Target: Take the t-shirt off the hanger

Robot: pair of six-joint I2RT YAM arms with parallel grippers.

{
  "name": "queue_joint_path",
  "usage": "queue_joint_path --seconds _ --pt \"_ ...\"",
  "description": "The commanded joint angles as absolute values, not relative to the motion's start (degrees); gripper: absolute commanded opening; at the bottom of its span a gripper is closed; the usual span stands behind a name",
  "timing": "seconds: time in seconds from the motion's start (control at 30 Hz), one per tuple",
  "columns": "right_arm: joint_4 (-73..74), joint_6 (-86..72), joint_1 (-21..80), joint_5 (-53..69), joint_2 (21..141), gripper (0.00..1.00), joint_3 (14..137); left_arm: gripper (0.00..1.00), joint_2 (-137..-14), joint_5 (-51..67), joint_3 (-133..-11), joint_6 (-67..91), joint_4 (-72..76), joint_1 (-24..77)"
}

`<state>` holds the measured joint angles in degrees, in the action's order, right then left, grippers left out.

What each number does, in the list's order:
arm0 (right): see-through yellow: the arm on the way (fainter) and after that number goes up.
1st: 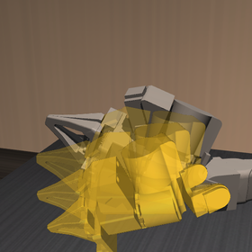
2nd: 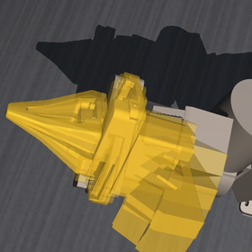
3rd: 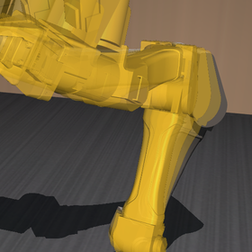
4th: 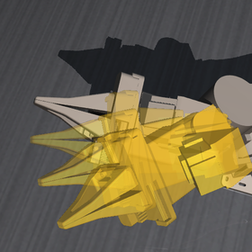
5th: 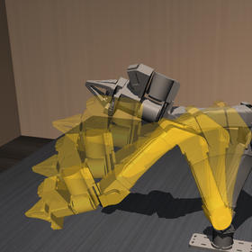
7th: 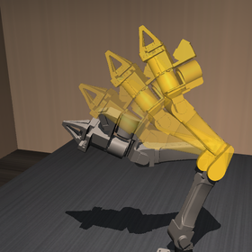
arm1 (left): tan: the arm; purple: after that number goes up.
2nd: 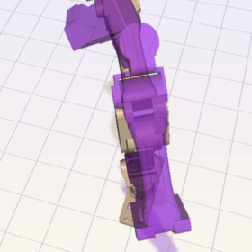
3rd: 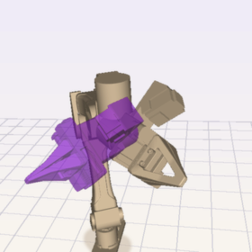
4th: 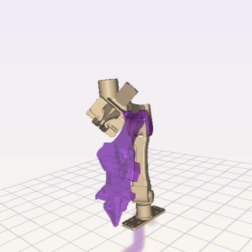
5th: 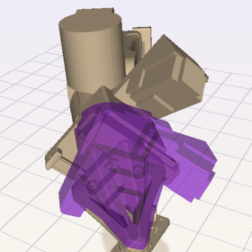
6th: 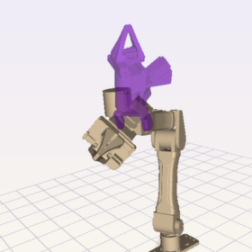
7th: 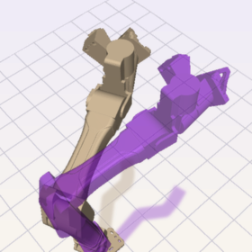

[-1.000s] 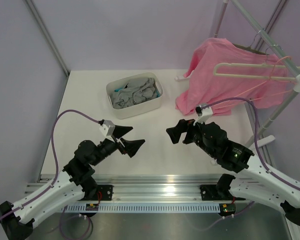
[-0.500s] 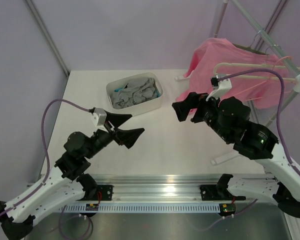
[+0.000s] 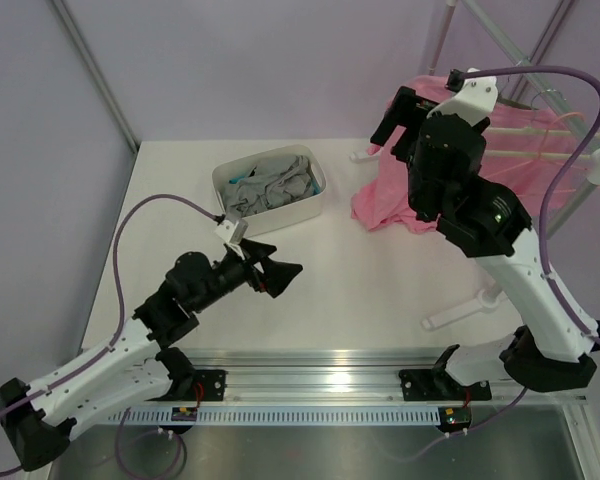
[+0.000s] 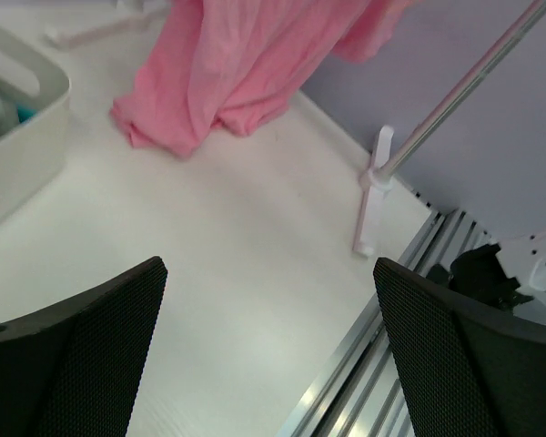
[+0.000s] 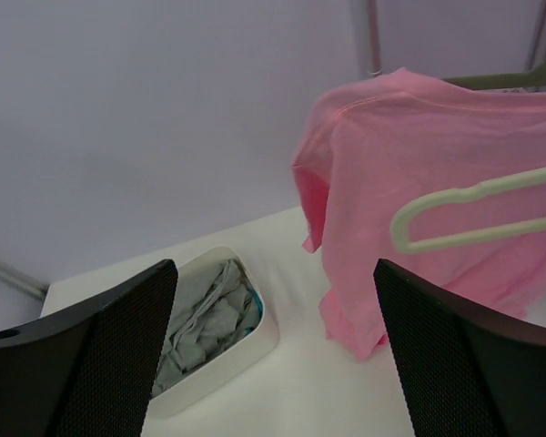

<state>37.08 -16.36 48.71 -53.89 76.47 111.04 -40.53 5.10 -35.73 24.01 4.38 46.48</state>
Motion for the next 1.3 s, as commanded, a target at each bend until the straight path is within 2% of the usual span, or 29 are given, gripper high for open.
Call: queue_joint_path --seconds 0.0,0.2,0.43,0.5,0.53,0.63,0.7,0.87,1.0,1.1,1.27 --pt "33.76 -20.21 44.92 -61.95 79.71 0.96 113.82 0.99 -42.19 4.56 -31.48 26.89 5.35 46.76" --pt "25.77 -14.43 40.0 -68.46 91.74 0.95 120.5 0.99 -40.34 7.9 -22.42 29.44 14.93 46.67" --pt "11.11 -6.0 37.18 -73.91 101.15 0.95 124.71 0.99 -41.66 12.12 -21.8 30.41 16.61 46.76" --pt "3.03 1.01 36.48 -77.07 104.92 0.96 125.77 0.99 -41.4 14.05 -20.92 31.81 18.62 46.67" --pt "-9.54 11.58 36.39 -77.95 106.25 0.95 126.21 0.99 -41.31 14.67 -19.79 32.43 19.68 46.67" --pt "-33.55 32.68 35.6 -81.29 112.57 0.96 128.48 0.99 -42.27 16.52 -18.63 34.89 23.2 46.76" --pt "-41.61 43.18 34.2 -82.96 119.13 0.96 135.74 0.99 -43.15 17.48 -18.81 34.98 23.73 46.67" --pt "-52.88 55.88 31.38 -85.69 129.89 0.96 147.12 0.99 -44.47 18.37 -19.07 35.16 23.9 46.76" --pt "-52.83 50.92 29.97 -86.31 127.71 0.96 141.0 0.99 -43.6 18.02 -19.34 34.63 22.77 46.76" --pt "-46.08 42.93 28.92 -86.22 124.99 0.96 135.37 0.99 -42.72 17.93 -19.42 34.45 22.5 46.76" --pt "-46.76 43.15 27.78 -86.22 125.41 0.96 135.17 0.99 -42.01 17.49 -19.95 33.66 21.01 46.76"
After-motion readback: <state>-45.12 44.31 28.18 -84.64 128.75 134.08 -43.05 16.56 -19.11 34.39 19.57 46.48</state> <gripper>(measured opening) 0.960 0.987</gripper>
